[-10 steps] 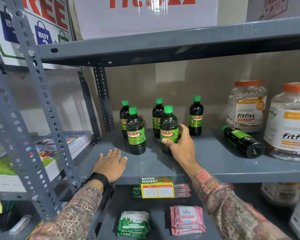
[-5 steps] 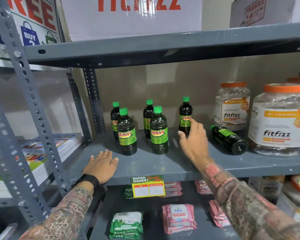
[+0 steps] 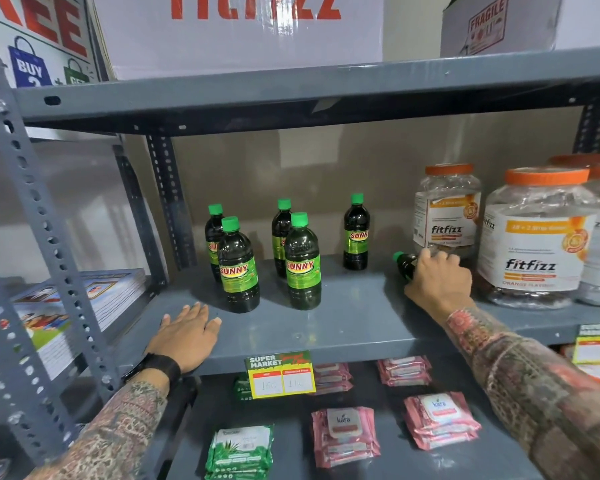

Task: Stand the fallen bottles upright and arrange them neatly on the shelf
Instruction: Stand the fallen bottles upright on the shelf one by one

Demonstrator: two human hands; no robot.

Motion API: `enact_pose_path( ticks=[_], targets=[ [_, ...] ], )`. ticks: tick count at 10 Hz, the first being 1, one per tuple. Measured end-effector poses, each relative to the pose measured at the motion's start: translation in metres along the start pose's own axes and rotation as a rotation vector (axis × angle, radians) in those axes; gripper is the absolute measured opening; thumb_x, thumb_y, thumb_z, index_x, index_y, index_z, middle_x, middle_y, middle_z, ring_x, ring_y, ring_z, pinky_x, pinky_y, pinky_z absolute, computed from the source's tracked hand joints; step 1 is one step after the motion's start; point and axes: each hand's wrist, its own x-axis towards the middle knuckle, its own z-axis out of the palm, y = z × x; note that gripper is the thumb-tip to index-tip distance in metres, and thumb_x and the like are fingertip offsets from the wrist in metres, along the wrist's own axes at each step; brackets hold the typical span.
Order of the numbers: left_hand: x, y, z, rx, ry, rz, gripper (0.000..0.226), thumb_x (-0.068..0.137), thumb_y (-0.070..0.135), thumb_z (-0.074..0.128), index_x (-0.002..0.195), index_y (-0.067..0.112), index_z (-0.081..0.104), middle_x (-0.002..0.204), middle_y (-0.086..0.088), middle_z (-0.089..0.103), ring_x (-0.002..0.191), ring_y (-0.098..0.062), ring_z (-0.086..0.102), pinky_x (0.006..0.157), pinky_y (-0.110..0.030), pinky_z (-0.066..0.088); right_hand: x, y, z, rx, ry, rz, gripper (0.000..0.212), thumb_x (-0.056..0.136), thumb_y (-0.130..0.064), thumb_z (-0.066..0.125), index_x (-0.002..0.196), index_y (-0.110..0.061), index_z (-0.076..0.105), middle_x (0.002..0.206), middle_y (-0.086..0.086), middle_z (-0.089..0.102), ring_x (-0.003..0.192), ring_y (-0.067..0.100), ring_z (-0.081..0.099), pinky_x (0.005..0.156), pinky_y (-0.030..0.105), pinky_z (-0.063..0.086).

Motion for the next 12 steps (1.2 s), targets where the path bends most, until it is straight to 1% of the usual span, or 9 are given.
enact_pose_path(
  ticks=[1,3,5,6,7,8,9,10,12],
  targets=[
    [0.000,0.001,-0.001,0.004,0.001,0.002,0.067,0.106,0.049,0.015,0.163,0.014,0.010,0.172,-0.002,0.006,0.160,-0.018,0.005,0.129,-0.044,0.000,-0.011,-0.011,-0.002,0.021,-0.005,-0.072,0.059,0.075,-0.050,0.074,0.119,-0.017,0.052,0.122,0.012,0.063,0.116,0.035,0.059,0.083,0.044,0.053],
    [-0.001,-0.001,-0.001,0.008,-0.004,0.003,0.067,0.106,0.049,0.014,0.163,0.014,0.011,0.172,-0.002,0.006,0.160,-0.019,0.005,0.129,-0.044,0.000,-0.021,-0.046,0.000,0.169,0.025,-0.196,0.052,0.072,-0.043,0.066,0.119,-0.021,0.056,0.114,0.005,0.067,0.111,0.031,0.062,0.080,0.042,0.053],
    [-0.002,0.001,-0.001,0.016,0.004,0.004,0.066,0.106,0.049,0.014,0.163,0.015,0.011,0.172,-0.002,0.006,0.160,-0.019,0.005,0.129,-0.043,0.001,-0.018,-0.074,0.007,0.285,0.050,-0.222,0.053,0.072,-0.042,0.075,0.118,-0.021,0.056,0.110,0.002,0.070,0.106,0.029,0.063,0.078,0.041,0.052],
    [-0.002,0.002,0.000,0.015,0.008,0.004,0.067,0.106,0.049,0.014,0.163,0.015,0.011,0.172,-0.002,0.006,0.160,-0.019,0.006,0.129,-0.043,0.001,-0.019,-0.076,0.011,0.507,0.120,-0.166,0.062,0.074,-0.049,0.079,0.122,-0.021,0.053,0.113,0.002,0.068,0.107,0.029,0.063,0.079,0.041,0.052],
    [-0.002,0.002,-0.001,0.009,0.008,0.004,0.067,0.106,0.049,0.014,0.163,0.014,0.011,0.172,-0.003,0.006,0.159,-0.018,0.005,0.129,-0.044,0.001,-0.022,-0.076,0.017,0.828,0.190,-0.119,0.068,0.077,-0.049,0.080,0.132,-0.026,0.048,0.123,-0.004,0.064,0.112,0.024,0.062,0.091,0.048,0.052],
    [-0.002,0.002,0.000,0.010,0.009,0.005,0.067,0.106,0.049,0.014,0.163,0.014,0.010,0.172,-0.002,0.006,0.159,-0.019,0.005,0.129,-0.044,0.001,-0.018,-0.072,0.020,1.151,0.113,-0.053,0.073,0.082,-0.035,0.083,0.139,-0.025,0.039,0.125,-0.005,0.059,0.107,0.018,0.062,0.097,0.046,0.049],
    [-0.002,0.001,0.000,0.014,0.011,0.005,0.066,0.106,0.049,0.014,0.163,0.015,0.011,0.172,-0.002,0.006,0.160,-0.019,0.005,0.129,-0.044,0.001,-0.013,-0.067,0.020,1.468,-0.024,0.018,0.072,0.088,-0.006,0.078,0.142,-0.017,0.032,0.132,0.006,0.057,0.108,0.012,0.062,0.095,0.031,0.053],
    [-0.002,0.001,0.000,0.016,0.005,0.007,0.066,0.106,0.049,0.014,0.163,0.015,0.011,0.172,-0.002,0.006,0.160,-0.019,0.005,0.129,-0.044,0.001,-0.009,-0.066,0.025,1.494,-0.061,0.049,0.069,0.087,-0.004,0.078,0.137,-0.021,0.034,0.125,-0.002,0.058,0.113,0.015,0.062,0.105,0.043,0.051],
    [-0.003,0.000,0.000,0.010,0.007,0.002,0.067,0.106,0.050,0.014,0.163,0.016,0.011,0.172,-0.001,0.006,0.159,-0.018,0.005,0.129,-0.044,0.001,-0.009,-0.069,0.032,1.168,0.116,0.057,0.084,0.067,-0.040,0.095,0.132,-0.019,0.047,0.122,-0.001,0.048,0.116,0.018,0.048,0.101,0.036,0.044]
  ],
)
